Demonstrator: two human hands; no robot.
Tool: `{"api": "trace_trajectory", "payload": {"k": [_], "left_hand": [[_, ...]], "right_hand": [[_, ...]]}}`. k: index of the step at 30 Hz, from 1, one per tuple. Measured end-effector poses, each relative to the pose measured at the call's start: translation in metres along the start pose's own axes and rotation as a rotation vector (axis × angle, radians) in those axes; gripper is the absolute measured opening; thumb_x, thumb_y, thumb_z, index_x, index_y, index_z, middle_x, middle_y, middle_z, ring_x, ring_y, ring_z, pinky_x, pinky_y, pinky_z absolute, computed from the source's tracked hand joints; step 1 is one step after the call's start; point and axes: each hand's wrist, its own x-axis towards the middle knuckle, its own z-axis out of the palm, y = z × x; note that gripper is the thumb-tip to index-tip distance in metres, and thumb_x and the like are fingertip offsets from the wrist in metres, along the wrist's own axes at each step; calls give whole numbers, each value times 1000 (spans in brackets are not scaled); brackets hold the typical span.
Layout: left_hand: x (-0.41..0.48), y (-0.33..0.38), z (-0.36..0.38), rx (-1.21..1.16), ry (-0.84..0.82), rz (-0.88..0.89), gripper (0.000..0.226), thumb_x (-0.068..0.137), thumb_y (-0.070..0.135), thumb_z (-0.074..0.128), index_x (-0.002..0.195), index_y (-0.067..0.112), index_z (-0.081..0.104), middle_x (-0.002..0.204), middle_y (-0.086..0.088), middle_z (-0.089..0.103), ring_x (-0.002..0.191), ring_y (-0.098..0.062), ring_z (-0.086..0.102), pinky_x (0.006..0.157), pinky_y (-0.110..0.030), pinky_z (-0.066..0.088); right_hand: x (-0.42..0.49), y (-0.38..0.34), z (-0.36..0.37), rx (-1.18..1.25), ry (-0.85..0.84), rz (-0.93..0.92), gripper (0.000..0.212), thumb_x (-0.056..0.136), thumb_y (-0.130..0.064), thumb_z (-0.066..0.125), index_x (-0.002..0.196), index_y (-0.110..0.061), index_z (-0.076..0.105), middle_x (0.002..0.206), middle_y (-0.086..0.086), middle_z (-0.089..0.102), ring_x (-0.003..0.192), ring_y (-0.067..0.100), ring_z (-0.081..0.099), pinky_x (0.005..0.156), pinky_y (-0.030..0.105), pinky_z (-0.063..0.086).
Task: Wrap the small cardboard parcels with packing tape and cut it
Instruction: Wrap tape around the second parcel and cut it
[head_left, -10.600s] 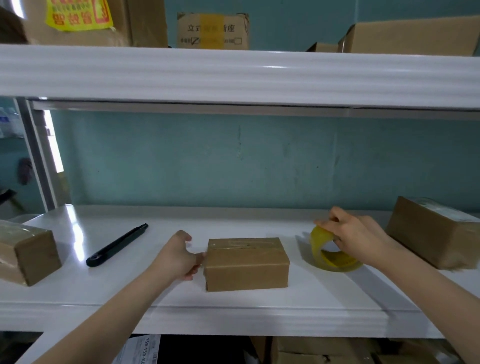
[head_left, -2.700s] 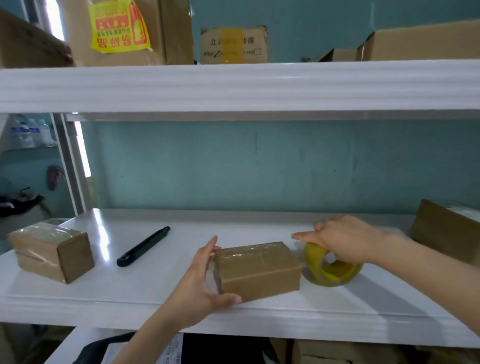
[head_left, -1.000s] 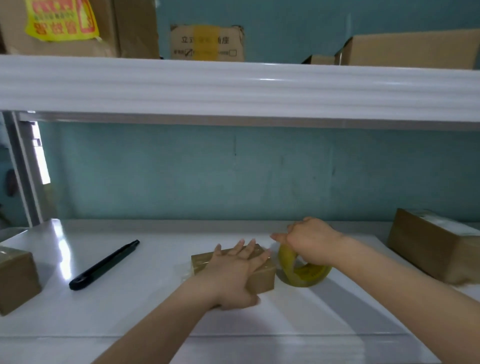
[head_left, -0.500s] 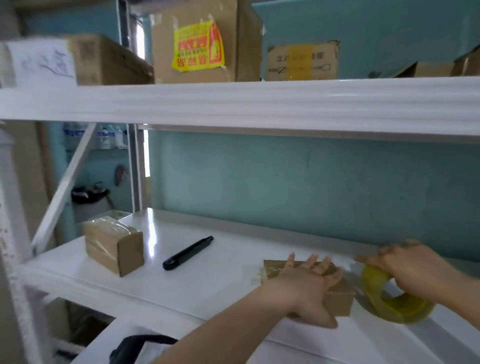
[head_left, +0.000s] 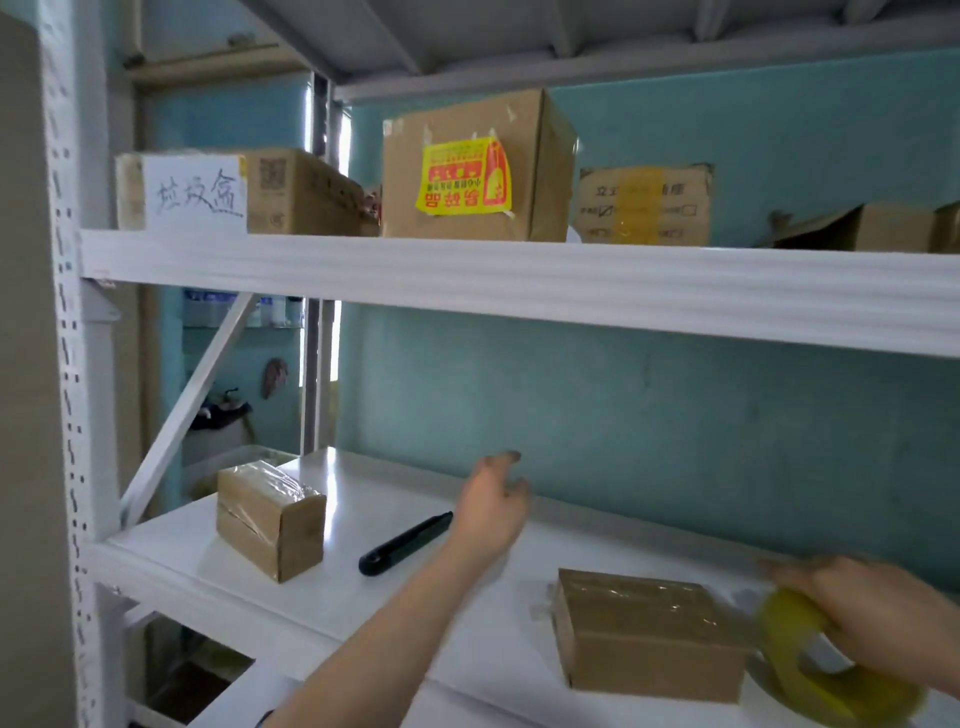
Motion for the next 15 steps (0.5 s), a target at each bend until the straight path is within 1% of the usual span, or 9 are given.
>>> {"api": "trace_trajectory", "payload": {"k": [2, 3, 4, 6, 7, 10, 12, 14, 15], "left_hand": [[18, -53, -16, 580, -103, -193, 53, 94, 36, 43, 135, 4, 35, 137, -17, 41, 124, -33, 43, 101, -39, 36], [22, -79, -19, 757, -161, -307, 61, 92, 43, 41, 137, 2, 32, 138, -16, 39, 125, -33, 41, 100, -43, 35], [23, -97, -23, 840, -192, -370, 65, 91, 48, 39, 138, 4, 31, 137, -14, 41, 123, -32, 41, 96, -44, 36], [25, -116, -24, 896, -234, -336, 57, 89, 50, 36, 138, 20, 38, 127, -7, 49, 116, -28, 48, 89, -41, 38], [27, -119, -26, 926, -249, -286, 49, 90, 45, 37, 134, 25, 43, 124, -6, 52, 114, -26, 49, 88, -39, 39], [27, -112, -32, 1041, -218, -188, 36, 89, 23, 42, 123, 16, 51, 121, -6, 51, 114, -23, 50, 90, -34, 43], [24, -108, -37, 1076, -216, -166, 35, 90, 20, 41, 123, 12, 50, 121, -9, 53, 111, -25, 54, 89, -33, 47], [24, -100, -47, 923, -260, -171, 26, 90, 16, 42, 111, 7, 53, 112, -13, 60, 103, -29, 60, 83, -33, 49], [24, -94, -52, 744, -268, -200, 18, 88, 11, 42, 100, 6, 53, 101, -15, 64, 94, -31, 63, 76, -34, 49]], "right_hand": [[-4, 2, -6, 18, 27, 30, 74, 75, -14, 39, 139, -49, 29, 136, -19, 49, 120, 7, 51, 89, 17, 42], [-6, 1, -9, 11, 28, 40, 72, 76, -14, 40, 139, -48, 31, 138, -19, 47, 123, 7, 49, 91, 16, 40], [-8, -1, -10, 13, 21, 45, 70, 77, -15, 41, 138, -47, 32, 139, -19, 46, 125, 7, 47, 94, 16, 39], [-12, -4, -11, 39, -2, 50, 70, 76, -15, 41, 138, -46, 33, 141, -19, 44, 127, 7, 44, 98, 18, 38], [-14, -5, -12, 42, -12, 55, 70, 76, -15, 42, 138, -46, 33, 142, -18, 43, 127, 7, 44, 98, 19, 39], [-18, -7, -20, 35, -46, 80, 66, 81, -14, 45, 138, -44, 34, 142, -17, 42, 126, 7, 45, 97, 19, 40], [-20, -11, -22, 42, -40, 70, 64, 83, -13, 46, 138, -44, 34, 142, -17, 43, 125, 7, 46, 96, 18, 39], [-24, -14, -22, 30, -41, 80, 62, 85, -15, 47, 139, -43, 33, 142, -14, 43, 125, 9, 45, 94, 19, 38], [-26, -15, -22, 16, -49, 87, 61, 85, -18, 47, 139, -42, 33, 141, -12, 44, 125, 11, 45, 94, 21, 39]]}}
